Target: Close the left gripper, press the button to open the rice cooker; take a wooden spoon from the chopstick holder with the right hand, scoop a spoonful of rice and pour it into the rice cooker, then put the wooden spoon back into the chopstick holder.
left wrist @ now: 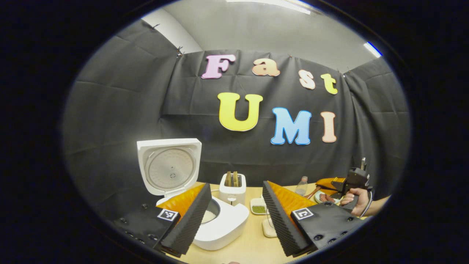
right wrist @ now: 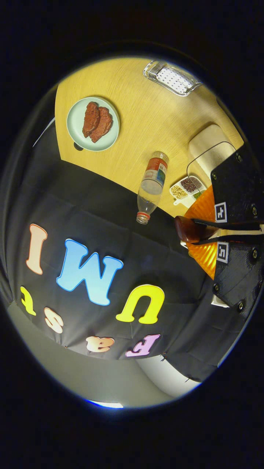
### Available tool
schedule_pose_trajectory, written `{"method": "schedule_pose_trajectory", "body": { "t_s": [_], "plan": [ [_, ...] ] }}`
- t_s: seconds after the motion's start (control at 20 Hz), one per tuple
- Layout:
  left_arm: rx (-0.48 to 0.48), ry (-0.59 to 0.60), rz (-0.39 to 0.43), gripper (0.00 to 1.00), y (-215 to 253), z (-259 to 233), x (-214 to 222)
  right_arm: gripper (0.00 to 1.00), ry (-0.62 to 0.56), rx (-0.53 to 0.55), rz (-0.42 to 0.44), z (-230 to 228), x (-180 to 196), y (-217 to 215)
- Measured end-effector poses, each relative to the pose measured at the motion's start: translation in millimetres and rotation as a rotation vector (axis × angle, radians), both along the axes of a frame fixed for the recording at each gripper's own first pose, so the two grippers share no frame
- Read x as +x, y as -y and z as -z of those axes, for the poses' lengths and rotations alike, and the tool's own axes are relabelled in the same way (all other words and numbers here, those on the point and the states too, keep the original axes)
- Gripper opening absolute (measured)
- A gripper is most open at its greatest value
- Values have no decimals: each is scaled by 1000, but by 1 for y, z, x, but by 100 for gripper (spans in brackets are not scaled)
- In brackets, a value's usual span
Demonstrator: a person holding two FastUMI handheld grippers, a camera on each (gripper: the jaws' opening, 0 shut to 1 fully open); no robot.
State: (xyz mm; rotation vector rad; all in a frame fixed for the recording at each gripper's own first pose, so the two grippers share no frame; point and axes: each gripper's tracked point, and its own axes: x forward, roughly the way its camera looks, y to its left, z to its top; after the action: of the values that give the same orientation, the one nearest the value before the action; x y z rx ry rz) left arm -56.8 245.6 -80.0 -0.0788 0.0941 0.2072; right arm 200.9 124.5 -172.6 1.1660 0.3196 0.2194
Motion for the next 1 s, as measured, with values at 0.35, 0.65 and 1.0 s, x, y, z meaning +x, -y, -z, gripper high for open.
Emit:
{"method": "schedule_pose_trajectory", "body": {
  "t_s": [0.35,0.65,1.0],
  "plan": [
    [5,25,10,97,-5,-3,-7,5,62,116,-74,-57,-9,-44],
    [5,49,5,99,-16,-5,-18,5,108,146,-161,-97,-13,-94],
    [13,51,-19,96,-29,-1,-31,5,126,148,-257,-112,0,-160]
  ]
}}
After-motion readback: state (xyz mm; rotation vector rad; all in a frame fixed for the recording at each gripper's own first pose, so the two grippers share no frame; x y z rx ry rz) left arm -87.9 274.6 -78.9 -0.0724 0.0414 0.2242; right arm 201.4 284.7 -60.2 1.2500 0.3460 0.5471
